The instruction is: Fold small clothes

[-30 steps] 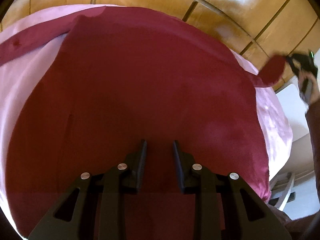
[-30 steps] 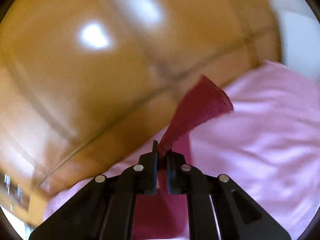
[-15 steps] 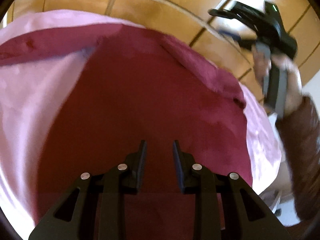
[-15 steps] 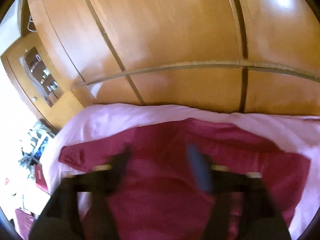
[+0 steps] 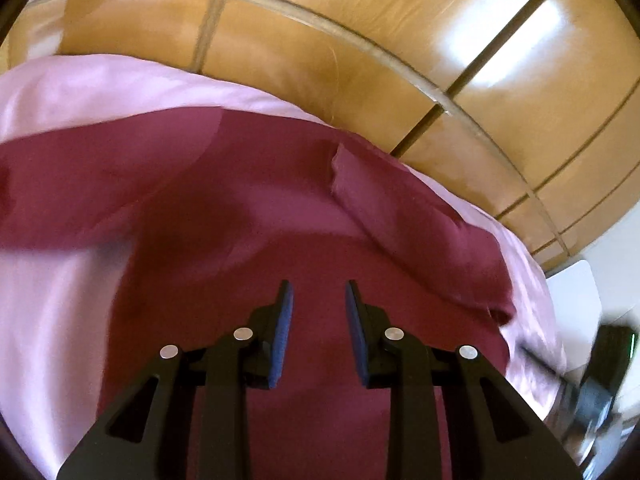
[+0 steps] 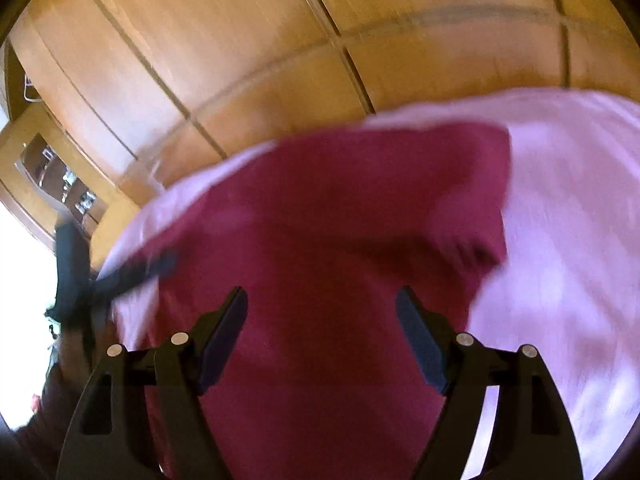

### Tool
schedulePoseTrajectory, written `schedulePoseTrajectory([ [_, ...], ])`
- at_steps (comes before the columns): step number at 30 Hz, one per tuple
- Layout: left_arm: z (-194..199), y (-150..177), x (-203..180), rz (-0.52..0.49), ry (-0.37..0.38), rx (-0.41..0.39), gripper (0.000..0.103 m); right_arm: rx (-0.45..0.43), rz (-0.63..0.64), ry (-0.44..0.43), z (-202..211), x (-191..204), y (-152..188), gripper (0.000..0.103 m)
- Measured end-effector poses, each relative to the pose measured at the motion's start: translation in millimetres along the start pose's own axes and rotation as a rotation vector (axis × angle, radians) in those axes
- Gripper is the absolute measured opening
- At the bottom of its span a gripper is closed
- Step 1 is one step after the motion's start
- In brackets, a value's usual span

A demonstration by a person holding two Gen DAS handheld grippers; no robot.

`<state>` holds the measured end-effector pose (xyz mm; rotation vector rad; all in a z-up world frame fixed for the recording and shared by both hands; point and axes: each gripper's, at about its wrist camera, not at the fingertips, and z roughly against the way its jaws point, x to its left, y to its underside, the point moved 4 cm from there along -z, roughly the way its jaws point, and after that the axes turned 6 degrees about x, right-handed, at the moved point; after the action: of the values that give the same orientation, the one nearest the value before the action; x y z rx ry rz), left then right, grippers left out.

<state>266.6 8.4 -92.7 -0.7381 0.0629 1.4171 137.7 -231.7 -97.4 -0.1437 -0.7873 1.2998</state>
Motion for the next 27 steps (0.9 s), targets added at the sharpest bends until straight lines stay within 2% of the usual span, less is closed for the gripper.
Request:
schedulePoseTrajectory([
  [2,-22,-21,-7,-0.011,-0.03,0.011,0.028,0.025,0.01,0.003,-4,-2,18,0.077],
  [3,-31,-30,-9,-0.012,-0.043,0.018,0.043,0.037,0.014,0.002,-8,0,23,0.077],
  [5,-46,-43,-13,0.0,-0.053,0.013,0.055,0.057,0.037,0.004,-15,3,30,0.077],
  [10,-81,-67,-15,0.0,-0.108,0.039,0.055,0.088,0.051,0.017,-34,3,30,0.081],
  [11,-86,-70,-15,0.0,-0.11,0.04,0.054,0.089,0.051,0.021,-37,2,30,0.081],
  [13,-92,-74,-17,-0.015,-0.105,0.045,0.029,0.091,0.046,0.021,-41,1,29,0.084],
  [14,-94,-76,-20,-0.032,-0.107,0.047,0.012,0.09,0.049,0.023,-42,2,30,0.085],
  [15,-87,-79,-25,-0.054,-0.117,0.017,0.009,0.088,0.053,0.029,-42,2,32,0.085],
  [19,-43,-84,-22,-0.039,-0.054,-0.105,0.008,0.088,0.068,0.053,-41,6,28,0.087],
  [20,-31,-82,-15,-0.031,-0.058,-0.13,0.008,0.089,0.073,0.06,-41,7,29,0.087],
  [23,-16,-75,15,-0.005,-0.154,-0.155,0.008,0.097,0.094,0.096,-47,9,28,0.089],
  [27,-30,-58,66,0.052,-0.289,-0.083,0.008,0.101,0.143,0.144,-50,20,25,0.089],
])
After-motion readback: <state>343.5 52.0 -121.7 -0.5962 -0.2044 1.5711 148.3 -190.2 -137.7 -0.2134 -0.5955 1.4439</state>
